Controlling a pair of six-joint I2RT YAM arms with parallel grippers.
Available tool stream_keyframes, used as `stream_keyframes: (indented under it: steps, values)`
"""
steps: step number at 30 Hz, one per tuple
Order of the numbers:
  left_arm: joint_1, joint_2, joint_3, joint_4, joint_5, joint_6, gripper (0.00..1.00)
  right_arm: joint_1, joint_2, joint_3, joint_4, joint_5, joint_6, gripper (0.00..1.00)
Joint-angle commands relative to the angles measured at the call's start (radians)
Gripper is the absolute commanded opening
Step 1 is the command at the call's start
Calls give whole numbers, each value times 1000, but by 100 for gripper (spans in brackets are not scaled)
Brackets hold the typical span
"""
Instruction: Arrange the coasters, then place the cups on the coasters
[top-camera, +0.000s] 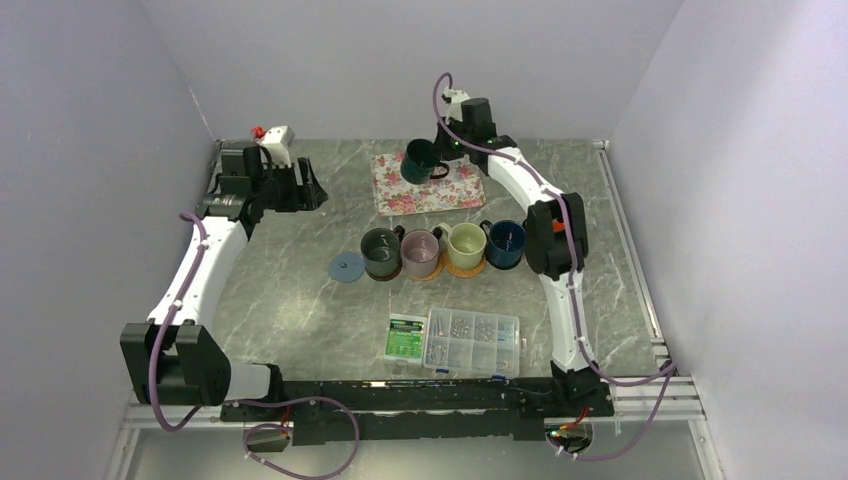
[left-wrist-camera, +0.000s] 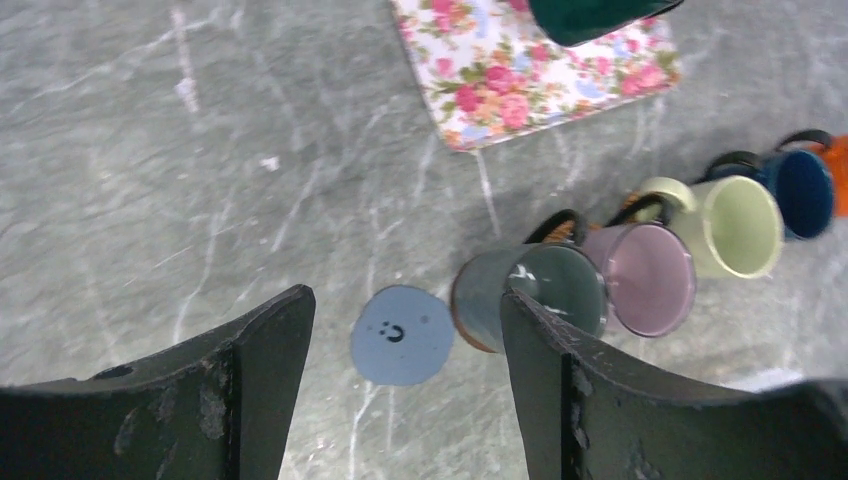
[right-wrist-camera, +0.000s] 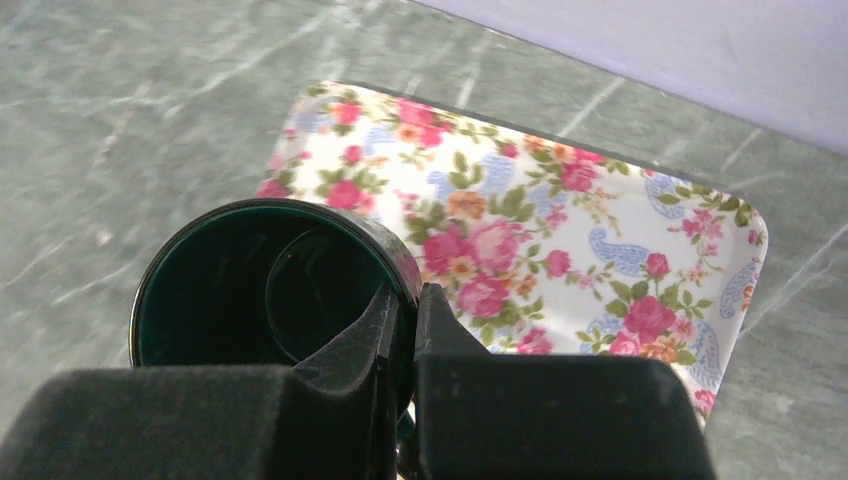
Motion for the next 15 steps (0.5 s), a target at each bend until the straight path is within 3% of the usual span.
stream_keyframes:
  steps: [1, 10, 15]
  values:
    - [-7, -23, 18, 71, 194, -15, 73, 39, -249, -57, 103, -141, -85, 0]
    - [-6, -178, 119, -25, 179, -189, 75, 200, -410, -89, -54, -156, -232, 0]
    - [-6, -253, 153, -72, 265, -258, 76, 309, -445, -77, -144, -121, -291, 0]
